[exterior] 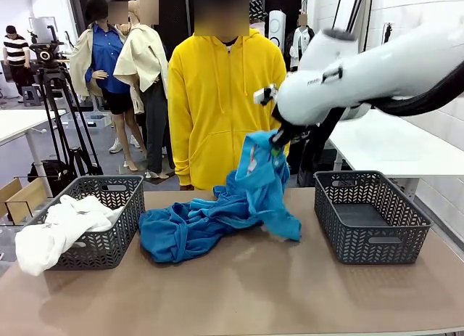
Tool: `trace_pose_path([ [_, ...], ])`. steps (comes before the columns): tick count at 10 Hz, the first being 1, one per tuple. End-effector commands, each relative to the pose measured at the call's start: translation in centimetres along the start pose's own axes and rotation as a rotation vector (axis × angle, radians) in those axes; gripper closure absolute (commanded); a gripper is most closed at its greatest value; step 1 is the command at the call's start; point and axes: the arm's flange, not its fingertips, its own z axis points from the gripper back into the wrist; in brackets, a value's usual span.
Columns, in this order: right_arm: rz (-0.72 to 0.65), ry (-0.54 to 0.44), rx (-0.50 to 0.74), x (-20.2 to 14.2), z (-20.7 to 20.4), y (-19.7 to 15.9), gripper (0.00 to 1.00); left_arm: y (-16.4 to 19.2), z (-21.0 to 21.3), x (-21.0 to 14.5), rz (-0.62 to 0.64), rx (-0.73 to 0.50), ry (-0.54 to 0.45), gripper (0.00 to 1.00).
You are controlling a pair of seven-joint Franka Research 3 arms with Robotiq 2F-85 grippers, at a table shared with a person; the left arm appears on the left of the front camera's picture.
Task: Sort the tops and bottoms.
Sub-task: Lift clothes from the center of the table with your right hand.
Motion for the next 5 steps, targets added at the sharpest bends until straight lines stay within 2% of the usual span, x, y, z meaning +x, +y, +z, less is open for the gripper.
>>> trace_pose_path([
  [1, -0.002, -0.009, -0.084, 3.9, 6.0, -1.1, 1.0, 0.1, 0.1, -0.2, -0.013, 0.016, 0.009, 0.0],
  [3, -0.016, -0.056, -0.175, 7.6, 13.2, -1.6, 1.0, 0.1, 0.1, -0.2, -0.013, 0.016, 0.009, 0.0],
  [5, -0.029, -0.123, -0.243, 9.9, 18.8, -1.0, 1.0, 0.1, 0.1, -0.2, -0.013, 0.016, 0.009, 0.0],
])
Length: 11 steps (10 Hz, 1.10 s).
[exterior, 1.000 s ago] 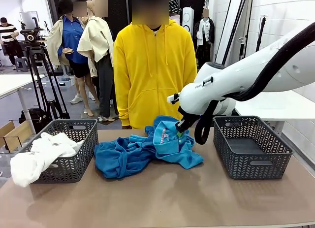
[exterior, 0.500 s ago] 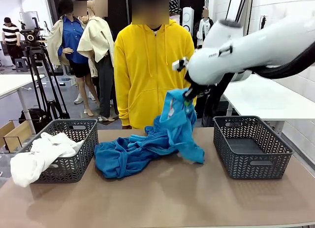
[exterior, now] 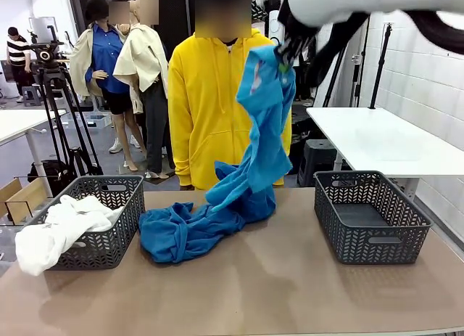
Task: Sort the tops and bottoms.
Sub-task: Lift clothes from the center of the table with your right hand, then sort the clothes according to human instructions.
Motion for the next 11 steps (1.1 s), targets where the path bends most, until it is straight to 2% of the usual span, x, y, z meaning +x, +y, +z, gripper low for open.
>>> trace_pose_path([
  [1, -0.018, -0.046, -0.079, 2.9, 2.2, 0.4, 1.0, 0.1, 0.1, -0.2, -0.013, 0.016, 0.008, 0.0],
  [5, -0.066, -0.074, -0.119, 5.5, 7.5, 0.3, 1.0, 0.1, 0.1, -0.2, -0.013, 0.016, 0.008, 0.0],
  [9, -0.045, -0.094, -0.056, 5.1, 7.0, 0.3, 1.0, 0.1, 0.1, -0.2, -0.013, 0.016, 0.008, 0.0],
  [11, -0.046, -0.088, -0.09, 4.5, 7.9, 0.1, 1.0, 0.1, 0.1, -0.2, -0.013, 0.016, 0.008, 0.0],
])
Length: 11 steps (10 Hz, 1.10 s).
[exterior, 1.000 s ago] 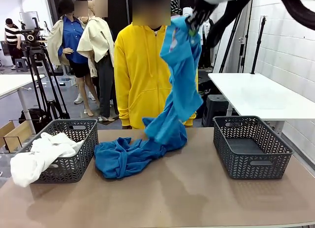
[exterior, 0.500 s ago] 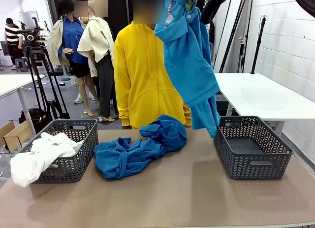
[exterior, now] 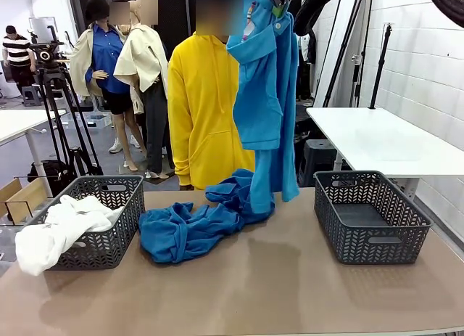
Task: Sort the tops and bottoms.
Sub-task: Sort the clothes according to human instructions.
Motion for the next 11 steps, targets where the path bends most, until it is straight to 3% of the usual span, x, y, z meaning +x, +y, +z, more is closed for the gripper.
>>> trace_pose_path([
  [1, -0.001, -0.008, -0.009, 0.06, 0.69, -0.15, 1.0, 0.13, 0.14, -0.22, -0.013, 0.016, 0.009, 0.0],
  [11, -0.001, -0.008, -0.009, 0.06, 0.69, -0.15, 1.0, 0.13, 0.14, -0.22, -0.013, 0.016, 0.009, 0.0],
])
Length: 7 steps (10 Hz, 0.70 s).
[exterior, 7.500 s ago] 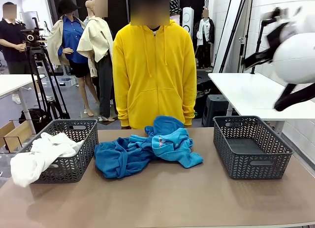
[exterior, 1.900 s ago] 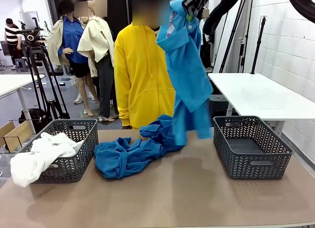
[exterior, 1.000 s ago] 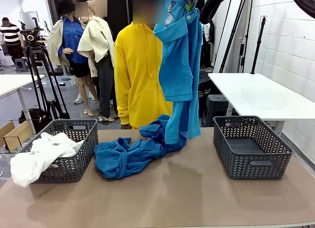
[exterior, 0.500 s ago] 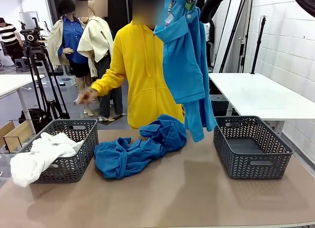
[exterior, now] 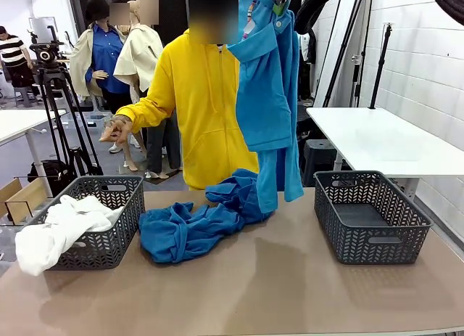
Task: Sort the tops and bottoms.
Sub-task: Sort the clothes according to human instructions.
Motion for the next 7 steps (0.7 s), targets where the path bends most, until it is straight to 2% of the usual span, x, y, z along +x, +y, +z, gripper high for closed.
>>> trace_pose_path([
  [1, 0.0, -0.004, -0.007, 0.04, 0.38, -0.11, 1.0, 0.13, 0.14, -0.22, -0.013, 0.016, 0.009, 0.0],
  [7, 0.0, -0.004, -0.007, 0.04, 0.38, -0.11, 1.0, 0.13, 0.14, -0.22, -0.013, 0.016, 0.009, 0.0],
])
